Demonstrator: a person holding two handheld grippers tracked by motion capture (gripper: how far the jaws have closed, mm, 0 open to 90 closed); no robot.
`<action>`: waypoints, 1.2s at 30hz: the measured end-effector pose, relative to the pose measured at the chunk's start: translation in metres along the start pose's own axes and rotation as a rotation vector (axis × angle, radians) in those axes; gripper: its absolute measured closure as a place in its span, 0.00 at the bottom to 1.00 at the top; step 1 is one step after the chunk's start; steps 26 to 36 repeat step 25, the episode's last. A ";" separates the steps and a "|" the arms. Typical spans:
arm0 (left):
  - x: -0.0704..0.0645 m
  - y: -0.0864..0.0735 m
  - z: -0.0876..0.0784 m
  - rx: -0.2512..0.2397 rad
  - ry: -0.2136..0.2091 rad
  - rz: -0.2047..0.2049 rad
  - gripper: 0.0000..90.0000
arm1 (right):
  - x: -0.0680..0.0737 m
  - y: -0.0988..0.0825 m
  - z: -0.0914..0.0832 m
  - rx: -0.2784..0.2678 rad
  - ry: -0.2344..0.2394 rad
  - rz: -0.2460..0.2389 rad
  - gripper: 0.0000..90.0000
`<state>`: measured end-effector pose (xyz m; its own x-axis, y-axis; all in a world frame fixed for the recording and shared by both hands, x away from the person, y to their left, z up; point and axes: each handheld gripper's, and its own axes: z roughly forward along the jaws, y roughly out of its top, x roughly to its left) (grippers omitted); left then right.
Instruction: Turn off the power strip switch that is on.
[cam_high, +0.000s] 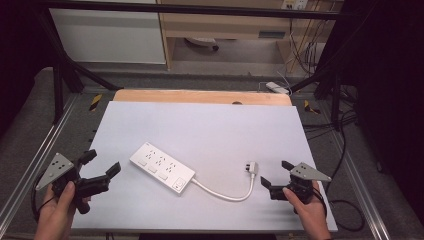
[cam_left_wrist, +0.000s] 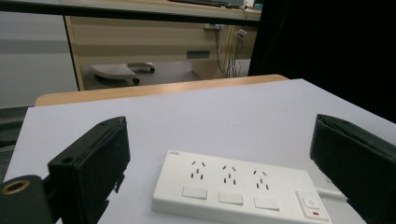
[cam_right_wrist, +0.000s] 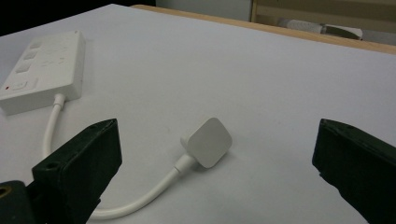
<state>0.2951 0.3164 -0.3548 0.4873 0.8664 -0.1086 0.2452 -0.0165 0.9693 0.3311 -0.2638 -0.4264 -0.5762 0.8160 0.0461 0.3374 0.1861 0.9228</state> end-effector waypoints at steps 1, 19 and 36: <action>0.000 -0.002 0.000 0.002 0.000 -0.002 0.05 | 0.000 0.000 0.000 0.000 0.000 -0.001 0.02; 0.005 -0.051 0.026 0.157 0.013 -0.006 0.07 | -0.002 -0.001 0.000 0.010 -0.011 0.004 0.02; 0.006 -0.066 0.036 0.213 0.002 -0.012 0.08 | -0.008 -0.005 0.002 0.049 -0.074 0.018 0.03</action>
